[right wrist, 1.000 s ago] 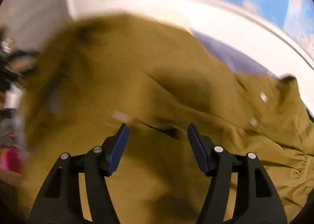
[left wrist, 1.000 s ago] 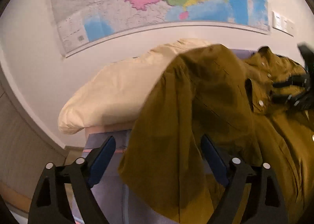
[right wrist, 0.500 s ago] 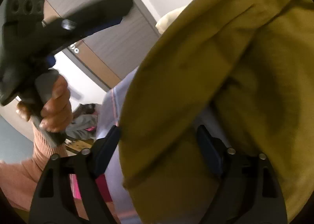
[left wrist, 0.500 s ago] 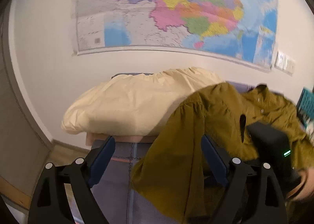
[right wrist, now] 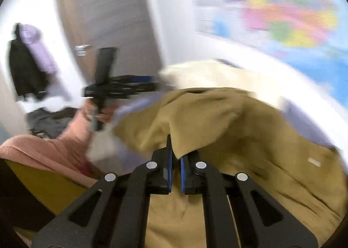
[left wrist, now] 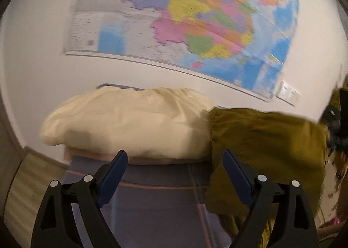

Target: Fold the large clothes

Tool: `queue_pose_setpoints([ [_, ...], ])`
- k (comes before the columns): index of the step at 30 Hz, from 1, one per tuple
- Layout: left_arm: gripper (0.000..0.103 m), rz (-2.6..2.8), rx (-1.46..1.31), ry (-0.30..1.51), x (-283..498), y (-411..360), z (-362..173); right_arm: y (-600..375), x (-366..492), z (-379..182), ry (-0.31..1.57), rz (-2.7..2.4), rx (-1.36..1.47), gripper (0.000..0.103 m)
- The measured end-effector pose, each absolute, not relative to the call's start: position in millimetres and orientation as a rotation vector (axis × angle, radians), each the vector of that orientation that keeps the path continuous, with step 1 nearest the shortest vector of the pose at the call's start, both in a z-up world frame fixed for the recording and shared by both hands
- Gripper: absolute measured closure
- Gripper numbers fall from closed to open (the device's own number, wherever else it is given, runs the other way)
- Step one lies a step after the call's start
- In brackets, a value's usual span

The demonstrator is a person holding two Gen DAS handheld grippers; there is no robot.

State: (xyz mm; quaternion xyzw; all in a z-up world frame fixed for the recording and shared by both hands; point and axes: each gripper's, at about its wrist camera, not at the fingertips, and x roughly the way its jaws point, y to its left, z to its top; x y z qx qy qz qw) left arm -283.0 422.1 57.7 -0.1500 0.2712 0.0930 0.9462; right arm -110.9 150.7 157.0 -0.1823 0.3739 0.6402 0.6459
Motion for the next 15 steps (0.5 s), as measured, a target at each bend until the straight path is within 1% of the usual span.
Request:
queue_pose_setpoints([
  [2,0.017,0.140,-0.279,0.574,-267,406,55,133,-85,171,0.867,1.311,-0.480,0.097],
  [4,0.017,0.105,-0.249,0.601,-250,389,51,107,-71,167,0.885,1.179,-0.578,0.097],
  [8,0.017,0.038,-0.182,0.676,-209,351,29,77,-51,133,0.983,0.980,-0.667,0.096],
  [10,0.017,0.012,-0.141,0.720,-190,333,15,64,-34,103,1.049,0.905,-0.632,0.089],
  [12,0.017,0.010,-0.076,0.772,-169,312,1,55,-20,70,1.066,0.822,-0.624,0.064],
  [13,0.017,0.002,-0.041,0.792,-159,302,-5,51,-18,60,1.070,0.812,-0.610,0.059],
  [15,0.017,0.006,-0.001,0.816,-144,291,-12,37,-16,51,1.032,0.799,-0.556,0.031],
])
